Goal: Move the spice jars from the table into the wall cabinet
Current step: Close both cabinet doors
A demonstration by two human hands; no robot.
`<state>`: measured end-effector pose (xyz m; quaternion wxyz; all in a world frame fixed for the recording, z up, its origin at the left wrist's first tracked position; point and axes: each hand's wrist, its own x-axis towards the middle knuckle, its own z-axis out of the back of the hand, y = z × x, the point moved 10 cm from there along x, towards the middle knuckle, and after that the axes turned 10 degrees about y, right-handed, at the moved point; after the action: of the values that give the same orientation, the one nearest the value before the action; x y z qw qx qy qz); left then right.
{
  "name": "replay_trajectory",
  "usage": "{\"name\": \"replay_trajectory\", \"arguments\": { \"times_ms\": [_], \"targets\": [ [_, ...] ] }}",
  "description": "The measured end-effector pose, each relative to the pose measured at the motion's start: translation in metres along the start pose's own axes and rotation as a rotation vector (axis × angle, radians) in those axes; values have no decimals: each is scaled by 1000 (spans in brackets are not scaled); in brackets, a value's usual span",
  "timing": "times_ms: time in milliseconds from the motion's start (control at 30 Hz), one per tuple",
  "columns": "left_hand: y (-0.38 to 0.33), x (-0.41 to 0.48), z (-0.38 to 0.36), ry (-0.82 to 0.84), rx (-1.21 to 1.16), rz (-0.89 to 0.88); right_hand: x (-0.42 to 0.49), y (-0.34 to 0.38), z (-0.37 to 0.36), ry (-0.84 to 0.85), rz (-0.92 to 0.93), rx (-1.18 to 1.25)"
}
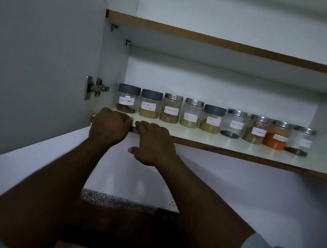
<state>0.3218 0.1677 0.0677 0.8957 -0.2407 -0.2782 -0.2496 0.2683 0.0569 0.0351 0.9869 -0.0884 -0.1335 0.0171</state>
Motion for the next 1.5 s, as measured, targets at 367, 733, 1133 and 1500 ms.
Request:
{"name": "replay_trajectory", "arguments": {
  "times_ms": [367,733,1133,1500],
  "targets": [
    [-49,-174,55,-7,10,275,-125,64,69,-158,321,152],
    [-90,-289,225,-475,292,253,-230,165,176,-499,671,230],
    [-26,-336,345,-716,-95,553,-244,237,241,-635,651,324],
    [-23,-327,355,-784,-370,324,-272,215,251,-847,509,549]
  ]
}}
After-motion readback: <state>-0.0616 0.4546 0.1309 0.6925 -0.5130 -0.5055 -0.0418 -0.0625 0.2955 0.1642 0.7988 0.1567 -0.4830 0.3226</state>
